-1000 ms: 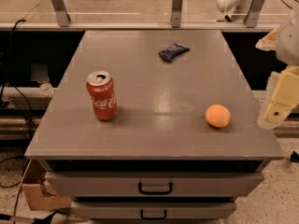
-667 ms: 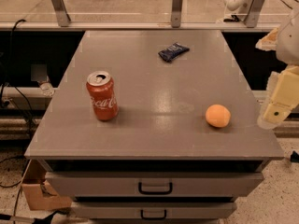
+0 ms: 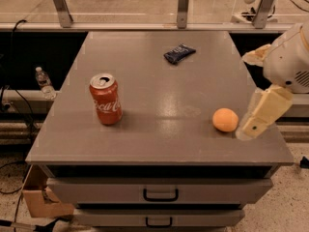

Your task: Knock coke can over

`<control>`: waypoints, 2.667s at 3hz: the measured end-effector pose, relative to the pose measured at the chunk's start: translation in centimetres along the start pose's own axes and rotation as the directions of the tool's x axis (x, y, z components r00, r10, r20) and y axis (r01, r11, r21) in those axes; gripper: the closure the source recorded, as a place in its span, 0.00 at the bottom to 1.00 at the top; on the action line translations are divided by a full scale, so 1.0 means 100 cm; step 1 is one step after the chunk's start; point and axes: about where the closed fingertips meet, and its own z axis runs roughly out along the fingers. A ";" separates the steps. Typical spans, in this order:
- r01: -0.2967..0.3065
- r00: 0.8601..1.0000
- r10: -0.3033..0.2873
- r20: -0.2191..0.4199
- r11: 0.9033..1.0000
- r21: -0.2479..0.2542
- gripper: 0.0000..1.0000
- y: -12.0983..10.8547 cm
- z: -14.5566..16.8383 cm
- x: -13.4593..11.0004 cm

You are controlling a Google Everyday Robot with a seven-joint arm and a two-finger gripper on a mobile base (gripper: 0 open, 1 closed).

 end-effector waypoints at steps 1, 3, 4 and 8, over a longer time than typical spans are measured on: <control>0.064 0.972 -0.059 0.225 0.998 -0.016 0.00 -0.007 0.045 -0.030; 0.211 0.830 -0.154 0.536 0.976 -0.047 0.00 -0.006 0.067 -0.109; 0.210 0.833 -0.154 0.532 0.976 -0.047 0.00 -0.006 0.067 -0.108; 0.295 0.701 -0.131 0.702 0.948 -0.118 0.00 0.026 0.140 -0.203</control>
Offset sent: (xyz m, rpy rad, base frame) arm 0.0649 0.1754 0.0133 0.7358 -0.2026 0.5487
